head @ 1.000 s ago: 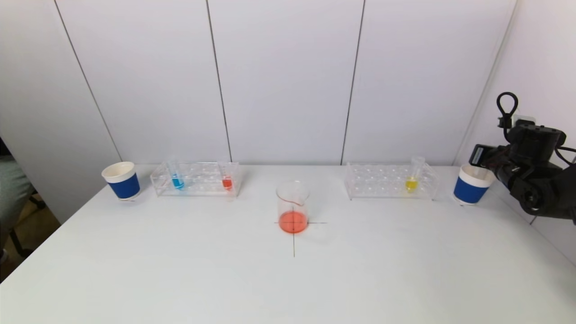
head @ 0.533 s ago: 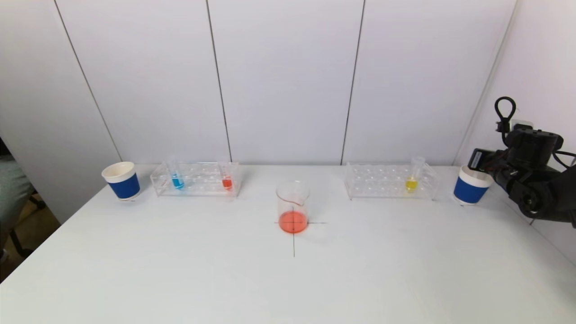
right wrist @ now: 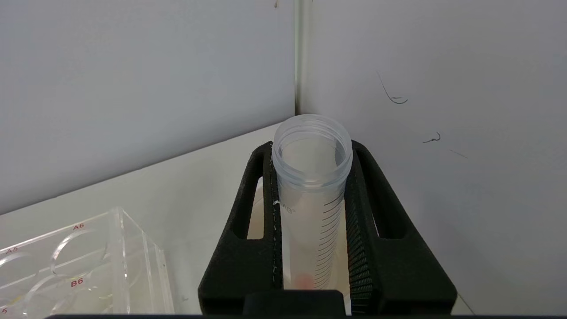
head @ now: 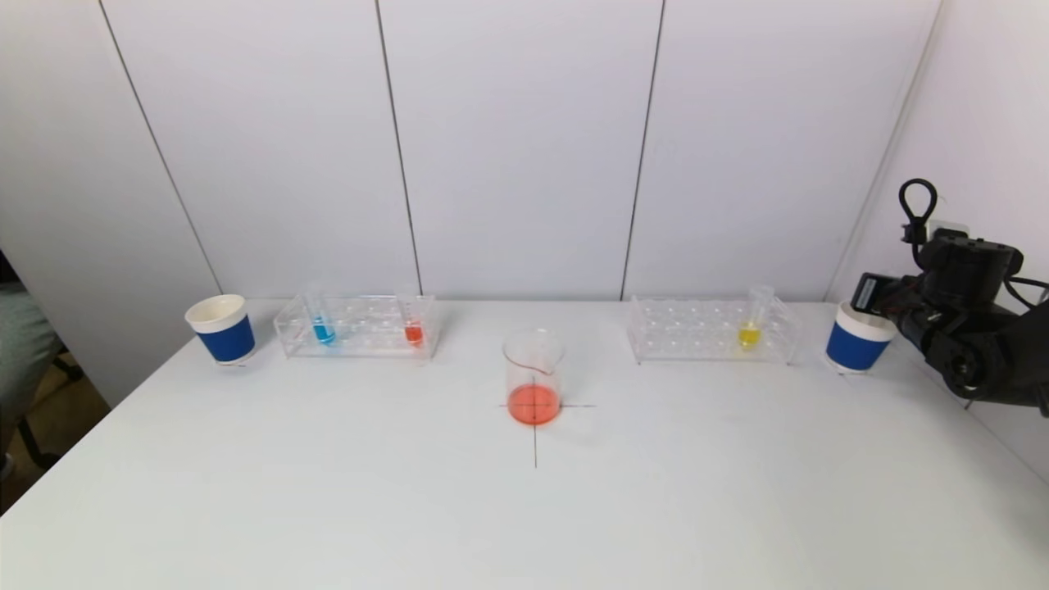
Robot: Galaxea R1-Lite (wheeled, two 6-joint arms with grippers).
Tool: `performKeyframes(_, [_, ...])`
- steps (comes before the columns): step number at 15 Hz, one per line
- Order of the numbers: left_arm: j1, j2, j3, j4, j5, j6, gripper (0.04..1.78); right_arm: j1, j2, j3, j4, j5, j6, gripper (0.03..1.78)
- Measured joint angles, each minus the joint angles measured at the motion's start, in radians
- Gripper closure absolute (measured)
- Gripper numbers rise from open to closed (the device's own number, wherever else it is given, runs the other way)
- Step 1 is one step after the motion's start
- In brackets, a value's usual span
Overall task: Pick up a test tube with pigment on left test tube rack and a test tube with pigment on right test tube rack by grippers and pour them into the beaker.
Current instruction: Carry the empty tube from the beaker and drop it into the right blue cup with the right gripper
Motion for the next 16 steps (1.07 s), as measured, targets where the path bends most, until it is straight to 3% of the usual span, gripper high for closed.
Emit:
performKeyframes(6, [0.000,0.000,0.000,0.000,0.000,0.000,0.06,0.001,0.000,-0.001,0.000,0.001,0.026,1.34])
performKeyframes(9, [0.000,0.000,0.000,0.000,0.000,0.000,0.06,0.001,0.000,-0.001,0.000,0.000,0.028,1.22])
performKeyframes(11, [0.000,0.000,0.000,0.000,0.000,0.000,0.06,0.001,0.000,-0.001,0.000,0.000,0.028,1.01])
performKeyframes(16, [0.000,0.000,0.000,0.000,0.000,0.000,0.06,0.001,-0.002,0.000,0.000,0.000,0.028,0.27])
